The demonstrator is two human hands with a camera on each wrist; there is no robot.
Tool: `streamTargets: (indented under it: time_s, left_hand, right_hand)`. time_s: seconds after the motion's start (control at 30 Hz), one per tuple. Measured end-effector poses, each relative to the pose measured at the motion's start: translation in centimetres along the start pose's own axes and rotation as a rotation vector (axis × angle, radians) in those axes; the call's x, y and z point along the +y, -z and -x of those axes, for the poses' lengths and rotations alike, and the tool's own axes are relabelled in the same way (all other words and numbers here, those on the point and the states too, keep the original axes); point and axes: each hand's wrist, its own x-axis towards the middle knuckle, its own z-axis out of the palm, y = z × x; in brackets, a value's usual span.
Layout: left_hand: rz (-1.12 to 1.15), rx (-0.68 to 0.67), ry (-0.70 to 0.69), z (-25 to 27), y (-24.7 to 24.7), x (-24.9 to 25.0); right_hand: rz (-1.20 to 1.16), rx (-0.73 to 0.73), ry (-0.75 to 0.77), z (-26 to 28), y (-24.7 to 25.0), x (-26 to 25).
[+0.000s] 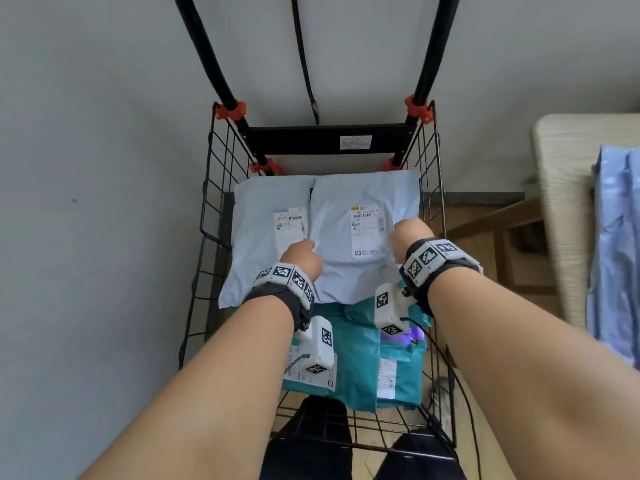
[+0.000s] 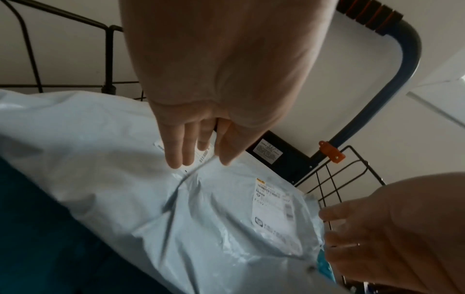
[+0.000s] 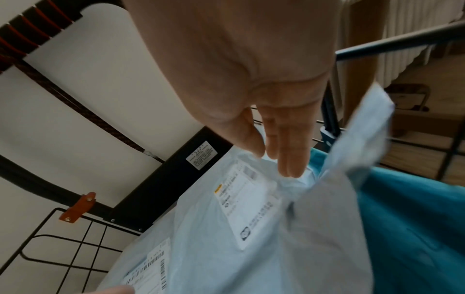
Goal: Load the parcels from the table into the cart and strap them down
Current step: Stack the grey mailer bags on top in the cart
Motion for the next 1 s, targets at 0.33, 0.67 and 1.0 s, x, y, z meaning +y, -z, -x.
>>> streamTargets:
  time_s: [0.33, 0.67, 1.0]
  left_hand:
    - [0.079, 0.081, -0.037, 2.4, 0.4, 2.8]
    - [0.142, 0.199, -0.175, 8.4, -1.8, 8.8]
    - [0.112, 0.225, -0.339, 15.2, -10.4, 19.7]
  right_hand:
    - [0.174, -0.014, 0.156, 1.4, 2.4, 1.2]
    - [-0.067, 0.201, 0.302, 4.6, 8.6, 5.4]
    - [-0.173, 0.373, 0.232, 7.3, 20.1, 18.2]
